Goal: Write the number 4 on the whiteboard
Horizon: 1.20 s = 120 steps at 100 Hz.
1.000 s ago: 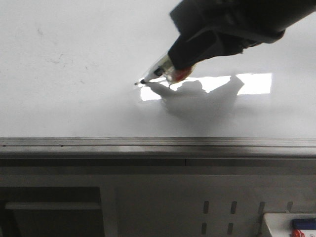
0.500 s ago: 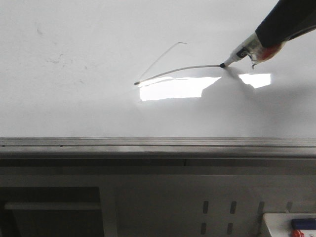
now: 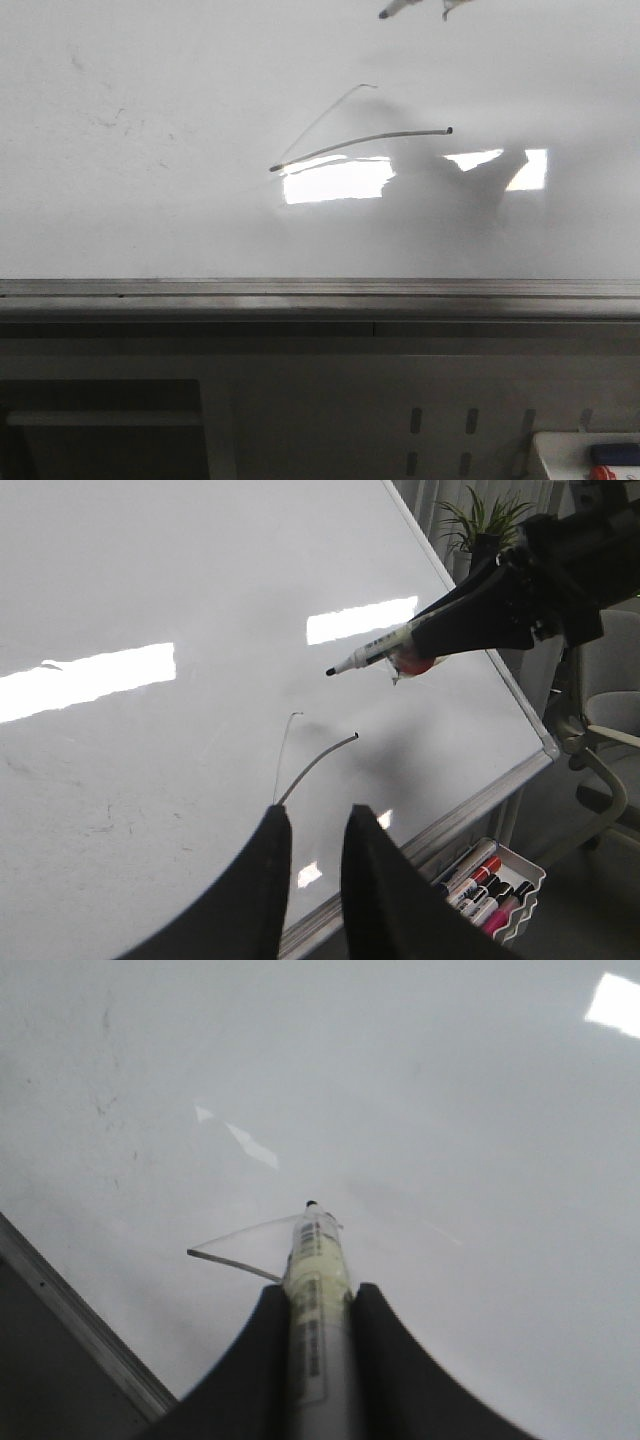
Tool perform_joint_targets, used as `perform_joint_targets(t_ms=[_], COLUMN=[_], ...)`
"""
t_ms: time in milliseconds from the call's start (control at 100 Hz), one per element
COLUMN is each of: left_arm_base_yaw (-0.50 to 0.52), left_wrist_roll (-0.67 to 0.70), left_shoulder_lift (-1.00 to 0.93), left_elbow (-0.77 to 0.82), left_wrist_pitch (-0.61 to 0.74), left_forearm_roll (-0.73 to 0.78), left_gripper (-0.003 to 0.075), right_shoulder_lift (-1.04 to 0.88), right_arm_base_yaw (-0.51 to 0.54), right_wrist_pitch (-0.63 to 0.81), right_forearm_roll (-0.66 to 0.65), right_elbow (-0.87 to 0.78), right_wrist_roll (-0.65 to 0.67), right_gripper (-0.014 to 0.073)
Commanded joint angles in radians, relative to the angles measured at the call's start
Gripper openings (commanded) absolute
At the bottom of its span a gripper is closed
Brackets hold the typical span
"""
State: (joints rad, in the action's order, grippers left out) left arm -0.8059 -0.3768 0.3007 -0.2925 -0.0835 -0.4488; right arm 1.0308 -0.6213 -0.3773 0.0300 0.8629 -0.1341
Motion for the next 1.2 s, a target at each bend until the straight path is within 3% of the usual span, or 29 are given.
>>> perform_joint_targets(t_ms=[0,330,790,940,1190], left_arm_base_yaw=[0.0,0.0,0.0,0.0,0.0], left_wrist_roll=[0.01,0.01,0.01,0.01,0.01], left_shoulder_lift=[0.007,0.007,0.007,0.007,0.007], left_elbow=[-0.027,-0.027,-0.027,-0.027,-0.027], left_wrist_pitch=[0.077,0.077,0.077,0.077,0.077], left_forearm_roll=[-0.012,-0.012,-0.024,-0.024,-0.037], left_gripper=[0.0103,0.0103,0.0103,0.0103,0.0103], right_shoulder_lift=[0.026,0.1,0.108,0.11,0.11], right_arm_base_yaw=[-0.001,0.001,0.041,0.015,-0.05], right_wrist_pitch=[0.075,0.142,0.019,-0.079,-0.019], right_forearm_roll=[-0.02,-0.037,-0.059,0.065,0.08], right_elbow=[0.035,0.035,0.033,-0.019,-0.145], right_wrist_roll=[0.001,0.001,0.001,0.001,0.001], right_gripper=[-0.006,-0.0064,-0.0064,-0.0064,-0.0064])
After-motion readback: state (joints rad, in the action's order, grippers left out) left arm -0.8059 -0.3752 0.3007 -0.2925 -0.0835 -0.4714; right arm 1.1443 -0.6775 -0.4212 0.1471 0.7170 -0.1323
